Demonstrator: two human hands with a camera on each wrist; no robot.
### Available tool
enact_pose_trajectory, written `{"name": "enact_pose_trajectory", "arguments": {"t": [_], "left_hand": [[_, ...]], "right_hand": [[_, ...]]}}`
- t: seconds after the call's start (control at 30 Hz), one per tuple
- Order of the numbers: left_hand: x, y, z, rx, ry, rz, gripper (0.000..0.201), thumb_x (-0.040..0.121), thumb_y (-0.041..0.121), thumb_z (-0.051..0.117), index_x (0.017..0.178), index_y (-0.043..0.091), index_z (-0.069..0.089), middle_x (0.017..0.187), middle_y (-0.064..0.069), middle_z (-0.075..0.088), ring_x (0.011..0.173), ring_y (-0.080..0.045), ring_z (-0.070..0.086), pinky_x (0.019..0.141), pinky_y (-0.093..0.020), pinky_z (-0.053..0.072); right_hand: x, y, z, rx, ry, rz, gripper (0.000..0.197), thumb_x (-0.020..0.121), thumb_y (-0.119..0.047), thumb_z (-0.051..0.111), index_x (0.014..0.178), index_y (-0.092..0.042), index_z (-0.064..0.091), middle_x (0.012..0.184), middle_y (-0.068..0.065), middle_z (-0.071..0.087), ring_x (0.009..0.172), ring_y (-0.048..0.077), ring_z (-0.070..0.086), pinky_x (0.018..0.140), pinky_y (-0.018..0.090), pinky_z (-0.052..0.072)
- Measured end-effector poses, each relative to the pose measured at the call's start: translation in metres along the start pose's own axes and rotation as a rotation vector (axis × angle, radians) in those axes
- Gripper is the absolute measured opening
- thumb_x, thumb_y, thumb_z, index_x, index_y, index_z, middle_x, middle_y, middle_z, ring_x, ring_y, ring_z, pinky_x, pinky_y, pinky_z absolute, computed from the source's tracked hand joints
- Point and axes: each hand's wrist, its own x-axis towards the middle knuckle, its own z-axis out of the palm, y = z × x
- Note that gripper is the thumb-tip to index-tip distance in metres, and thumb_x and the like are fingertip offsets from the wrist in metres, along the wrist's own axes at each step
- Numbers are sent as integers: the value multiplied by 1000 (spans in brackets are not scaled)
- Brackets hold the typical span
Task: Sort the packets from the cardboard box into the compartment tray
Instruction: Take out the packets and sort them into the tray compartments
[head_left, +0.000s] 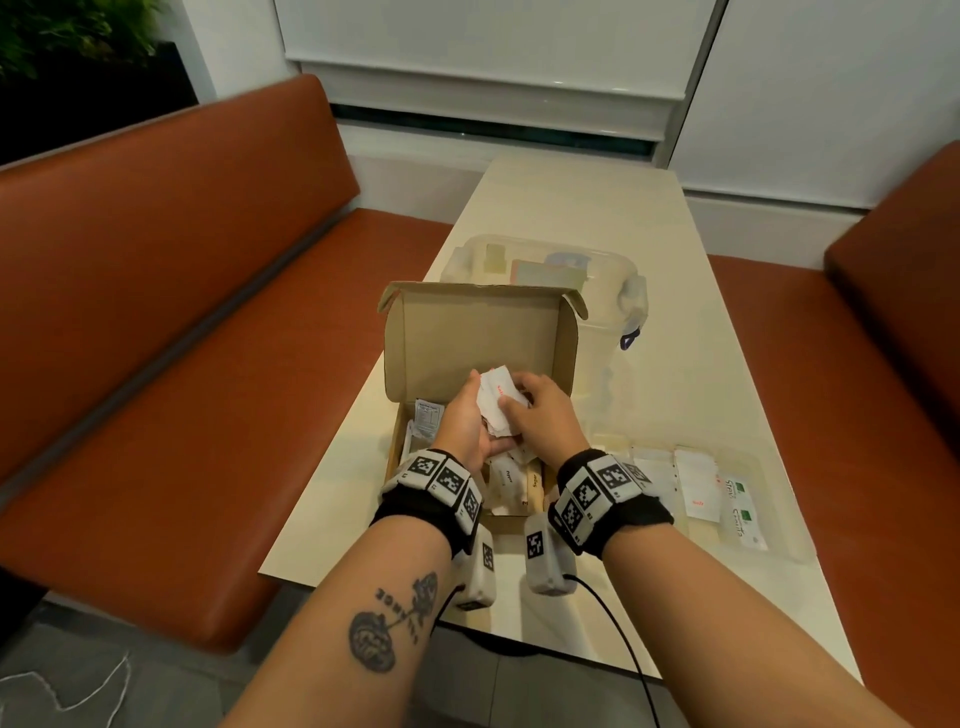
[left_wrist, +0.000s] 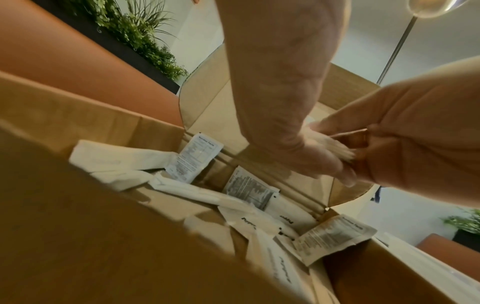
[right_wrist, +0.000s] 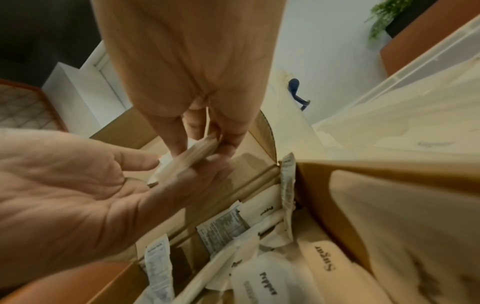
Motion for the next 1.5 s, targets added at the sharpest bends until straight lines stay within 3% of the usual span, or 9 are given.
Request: {"name": "enact_pose_trajectory", "arguments": {"t": [0.13, 0.33, 0.43, 0.63, 0.73, 0.87, 1.03, 1.23, 1.5], "left_hand": [[2, -2, -4, 96, -5, 35, 49, 98, 48, 40, 126, 11, 54, 116, -17, 65, 93, -24, 65, 72, -41, 57], [2, -5, -6, 195, -19, 63, 37, 101, 34, 39, 130, 13, 52, 125, -15, 60, 104, -26, 63, 67, -40, 58], [4, -6, -6, 185, -10, 87, 37, 103, 29, 35, 133, 13, 48, 127, -11, 56, 103, -22, 61, 62, -36, 54], [-2, -2, -12, 42, -12, -4, 25, 94, 12, 39, 108, 1, 57, 81, -12, 68, 67, -22, 68, 53, -32, 56], [-7, -2, -9, 103, -35, 8, 29, 83, 1, 35, 101, 1, 57, 85, -16, 64, 68, -26, 66, 51, -32, 56], [-13, -7, 4, 268, -134, 15, 50, 76, -10, 33, 120, 4, 53, 97, -17, 60, 75, -29, 64, 54, -33, 56], [-17, -16, 30, 357, -283, 5, 43, 83, -15, 38, 117, 4, 55, 94, -17, 64, 71, -27, 70, 53, -32, 57], [-14, -48, 69, 475, -363, 17, 41, 89, -13, 44, 124, 7, 47, 107, -19, 60, 92, -34, 64, 82, -49, 53], [-6, -94, 107, 570, -384, -8, 31, 90, -5, 53, 113, 15, 48, 100, -9, 63, 83, -23, 66, 64, -35, 58]], "right_hand": [[1, 1, -1, -118, -17, -15, 35, 85, -14, 64, 120, -9, 59, 101, 1, 47, 101, 23, 54, 81, 21, 36], [-3, -4, -3, -120, -162, -110, 58, 89, -5, 54, 143, -19, 39, 144, 7, 42, 132, 20, 40, 112, 32, 30], [-7, -5, 3, -169, -178, -110, 48, 93, -11, 51, 140, -14, 44, 136, 10, 49, 122, 23, 48, 103, 30, 36], [-11, 0, -3, -3, -166, -60, 29, 94, -9, 49, 118, -19, 61, 109, 2, 67, 89, 10, 60, 75, 20, 46], [-13, 2, -10, 43, -116, -69, 28, 90, -6, 54, 110, -20, 66, 104, -2, 67, 85, 6, 59, 70, 15, 44], [-19, 6, -25, 67, -10, -44, 24, 84, -6, 61, 103, -17, 70, 98, -1, 67, 88, 12, 60, 77, 18, 48], [-34, 20, -56, 163, 67, 21, 21, 79, -4, 67, 95, -16, 72, 100, 0, 69, 91, 13, 64, 81, 19, 52], [-55, 52, -98, 262, 185, 114, 22, 77, -6, 72, 96, -18, 68, 91, 1, 70, 74, 10, 65, 59, 11, 50], [-77, 101, -133, 370, 316, 283, 14, 76, -8, 76, 81, -6, 64, 70, 1, 62, 62, 15, 59, 61, 27, 54]]}}
